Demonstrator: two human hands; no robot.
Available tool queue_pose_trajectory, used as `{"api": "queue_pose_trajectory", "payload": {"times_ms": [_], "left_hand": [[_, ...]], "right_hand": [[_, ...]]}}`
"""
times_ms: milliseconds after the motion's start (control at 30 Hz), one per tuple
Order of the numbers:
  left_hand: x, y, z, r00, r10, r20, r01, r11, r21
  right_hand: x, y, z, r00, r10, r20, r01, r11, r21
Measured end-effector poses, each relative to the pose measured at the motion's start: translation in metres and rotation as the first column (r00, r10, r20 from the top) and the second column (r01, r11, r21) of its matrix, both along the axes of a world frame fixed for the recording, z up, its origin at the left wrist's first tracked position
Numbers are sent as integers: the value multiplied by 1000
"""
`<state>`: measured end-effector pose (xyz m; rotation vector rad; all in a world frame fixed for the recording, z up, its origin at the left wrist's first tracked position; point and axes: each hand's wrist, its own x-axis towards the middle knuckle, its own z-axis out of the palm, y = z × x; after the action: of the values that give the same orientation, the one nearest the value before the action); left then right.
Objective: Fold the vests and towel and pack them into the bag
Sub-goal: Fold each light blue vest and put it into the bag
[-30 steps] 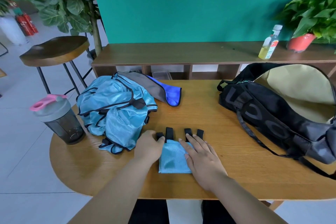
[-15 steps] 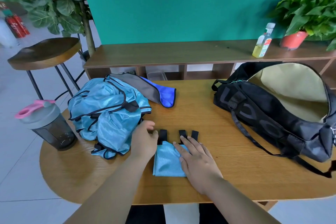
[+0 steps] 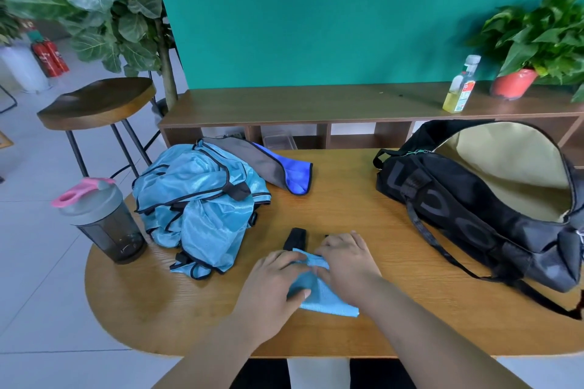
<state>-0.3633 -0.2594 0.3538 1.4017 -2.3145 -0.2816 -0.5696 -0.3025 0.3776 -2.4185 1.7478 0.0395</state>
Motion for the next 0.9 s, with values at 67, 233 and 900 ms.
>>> {"api": "queue_pose_trajectory", "payload": {"times_ms": [67, 233, 900], "left_hand": [[4, -6, 5, 1000, -4, 27, 5, 1000, -9], [11, -6, 3, 986, 169, 6, -167, 977, -135], [-51, -7, 65, 373, 804, -464, 130, 450, 884]], "right_hand": [[1, -8, 13, 999, 0, -49, 2, 999, 52], [0, -17, 29, 990, -121, -68, 134, 962, 239], [-53, 25, 72, 340, -577, 743, 163, 814, 557]]}}
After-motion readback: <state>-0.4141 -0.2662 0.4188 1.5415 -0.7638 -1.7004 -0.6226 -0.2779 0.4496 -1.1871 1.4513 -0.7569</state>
